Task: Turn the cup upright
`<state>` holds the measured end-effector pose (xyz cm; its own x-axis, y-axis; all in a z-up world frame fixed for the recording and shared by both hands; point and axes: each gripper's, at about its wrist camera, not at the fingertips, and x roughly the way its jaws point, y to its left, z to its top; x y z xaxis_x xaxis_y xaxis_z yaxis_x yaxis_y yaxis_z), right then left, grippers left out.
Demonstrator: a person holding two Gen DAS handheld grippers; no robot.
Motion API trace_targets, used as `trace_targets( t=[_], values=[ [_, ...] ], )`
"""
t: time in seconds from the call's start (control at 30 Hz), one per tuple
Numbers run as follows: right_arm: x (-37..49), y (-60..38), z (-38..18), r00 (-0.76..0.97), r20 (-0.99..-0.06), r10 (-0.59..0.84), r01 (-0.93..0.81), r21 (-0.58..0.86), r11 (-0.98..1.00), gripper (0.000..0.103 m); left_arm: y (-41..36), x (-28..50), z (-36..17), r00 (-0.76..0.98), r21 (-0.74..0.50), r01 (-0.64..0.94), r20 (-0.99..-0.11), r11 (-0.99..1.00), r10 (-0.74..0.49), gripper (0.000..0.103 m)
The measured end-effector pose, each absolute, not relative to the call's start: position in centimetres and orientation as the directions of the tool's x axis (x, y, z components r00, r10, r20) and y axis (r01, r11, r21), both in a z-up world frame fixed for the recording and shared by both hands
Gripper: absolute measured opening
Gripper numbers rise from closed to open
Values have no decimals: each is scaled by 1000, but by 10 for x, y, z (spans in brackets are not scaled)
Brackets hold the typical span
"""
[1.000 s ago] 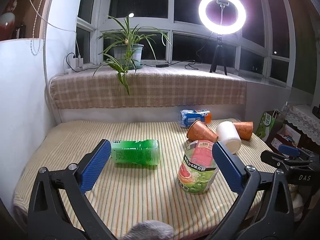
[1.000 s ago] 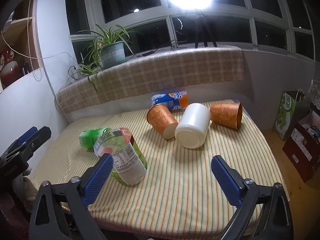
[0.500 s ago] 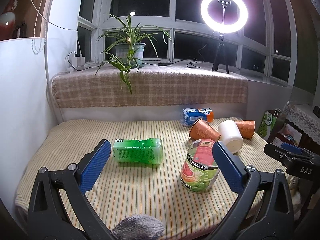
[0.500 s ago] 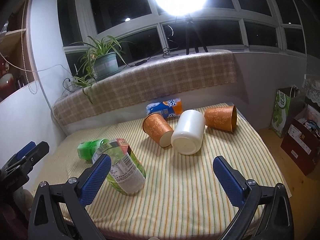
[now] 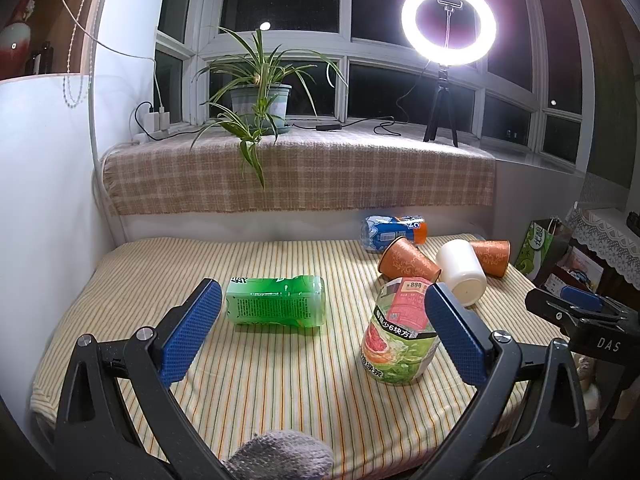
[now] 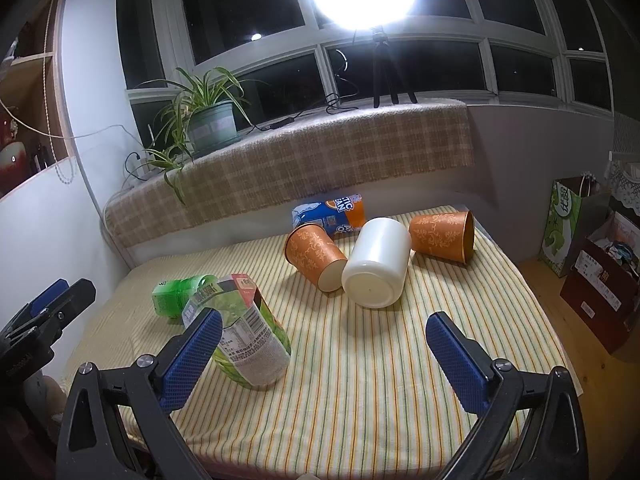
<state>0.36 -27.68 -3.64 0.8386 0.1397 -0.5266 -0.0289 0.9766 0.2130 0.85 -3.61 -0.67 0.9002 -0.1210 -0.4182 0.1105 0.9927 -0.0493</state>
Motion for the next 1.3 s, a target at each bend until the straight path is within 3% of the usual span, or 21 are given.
trace_targets(
  t=[1.3],
  values=[
    [8,-273,-40,831,-537,147,-38,210,977,103,-34,10,-7,900,-49,110,-420,993,-121,103]
  ],
)
